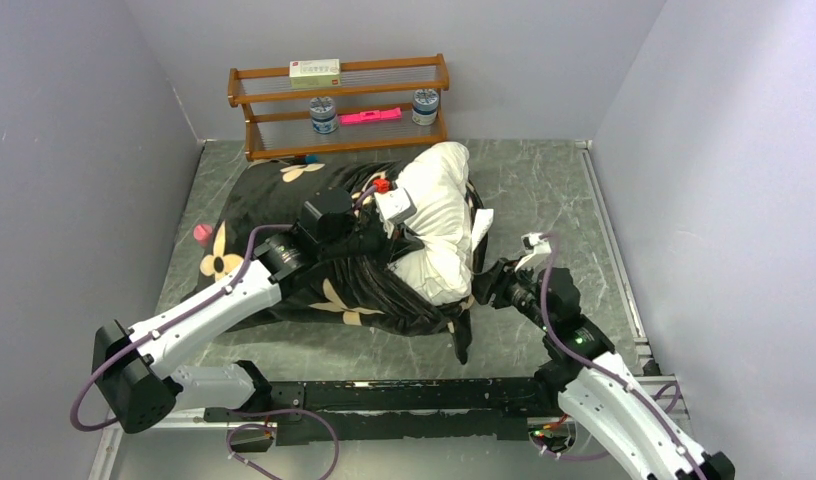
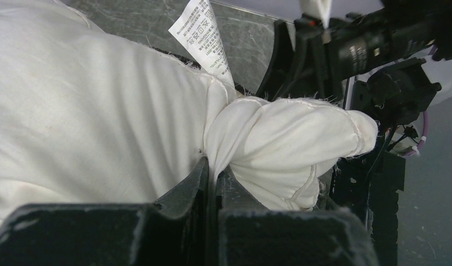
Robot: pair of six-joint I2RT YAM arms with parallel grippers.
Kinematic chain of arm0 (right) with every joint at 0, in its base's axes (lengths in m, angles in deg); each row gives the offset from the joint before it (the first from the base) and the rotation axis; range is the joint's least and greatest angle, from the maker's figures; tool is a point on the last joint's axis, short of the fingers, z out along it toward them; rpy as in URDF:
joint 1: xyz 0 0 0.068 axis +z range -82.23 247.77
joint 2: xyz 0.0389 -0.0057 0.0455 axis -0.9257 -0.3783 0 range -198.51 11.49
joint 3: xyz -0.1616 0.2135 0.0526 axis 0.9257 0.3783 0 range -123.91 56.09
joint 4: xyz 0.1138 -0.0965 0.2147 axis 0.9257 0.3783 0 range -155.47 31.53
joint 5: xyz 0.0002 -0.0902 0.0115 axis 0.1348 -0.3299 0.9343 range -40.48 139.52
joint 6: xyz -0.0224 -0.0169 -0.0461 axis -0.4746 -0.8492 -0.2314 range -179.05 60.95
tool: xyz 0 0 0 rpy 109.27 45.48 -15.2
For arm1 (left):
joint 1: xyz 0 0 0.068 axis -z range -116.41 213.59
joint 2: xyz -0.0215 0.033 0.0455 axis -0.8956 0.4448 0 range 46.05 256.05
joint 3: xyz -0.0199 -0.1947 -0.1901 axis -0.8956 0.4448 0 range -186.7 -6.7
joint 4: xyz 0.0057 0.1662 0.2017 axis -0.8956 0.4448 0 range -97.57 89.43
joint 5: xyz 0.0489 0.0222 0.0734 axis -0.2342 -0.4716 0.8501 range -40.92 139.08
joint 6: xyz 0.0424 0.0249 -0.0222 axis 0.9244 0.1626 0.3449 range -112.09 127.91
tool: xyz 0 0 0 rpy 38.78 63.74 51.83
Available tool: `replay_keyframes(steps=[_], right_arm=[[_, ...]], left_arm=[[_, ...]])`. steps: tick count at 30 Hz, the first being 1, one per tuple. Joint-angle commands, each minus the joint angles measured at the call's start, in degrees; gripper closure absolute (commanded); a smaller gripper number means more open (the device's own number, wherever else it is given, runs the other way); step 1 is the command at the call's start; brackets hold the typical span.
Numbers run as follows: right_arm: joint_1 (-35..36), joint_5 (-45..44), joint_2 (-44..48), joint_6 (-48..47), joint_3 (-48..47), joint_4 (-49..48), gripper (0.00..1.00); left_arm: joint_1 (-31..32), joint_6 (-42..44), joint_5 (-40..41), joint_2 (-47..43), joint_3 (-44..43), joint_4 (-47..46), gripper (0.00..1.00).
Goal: Remove the pillowcase from the pillow
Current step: Remove the pillow from the pillowcase.
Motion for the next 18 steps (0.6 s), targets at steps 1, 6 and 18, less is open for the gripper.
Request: replay_keyframes(steps=[1, 6, 18], right_arm=[[-0.1, -0.9, 4.8, -2.2, -4.9, 7.6, 0.47], [-0.1, 2.2, 6.3, 0.6, -6.8, 6.7, 0.48], [-0.1, 4.7, 5.1, 2.0, -8.5, 3.4, 0.48]], left_arm=[[-1.8, 2.1, 2.3, -3.4, 0.1, -2.1, 0.95], [-1.8, 3.1, 1.8, -3.9, 0.7, -1.6, 0.95], [-1.8, 3.8, 1.4, -4.1, 1.2, -1.8, 0.95]])
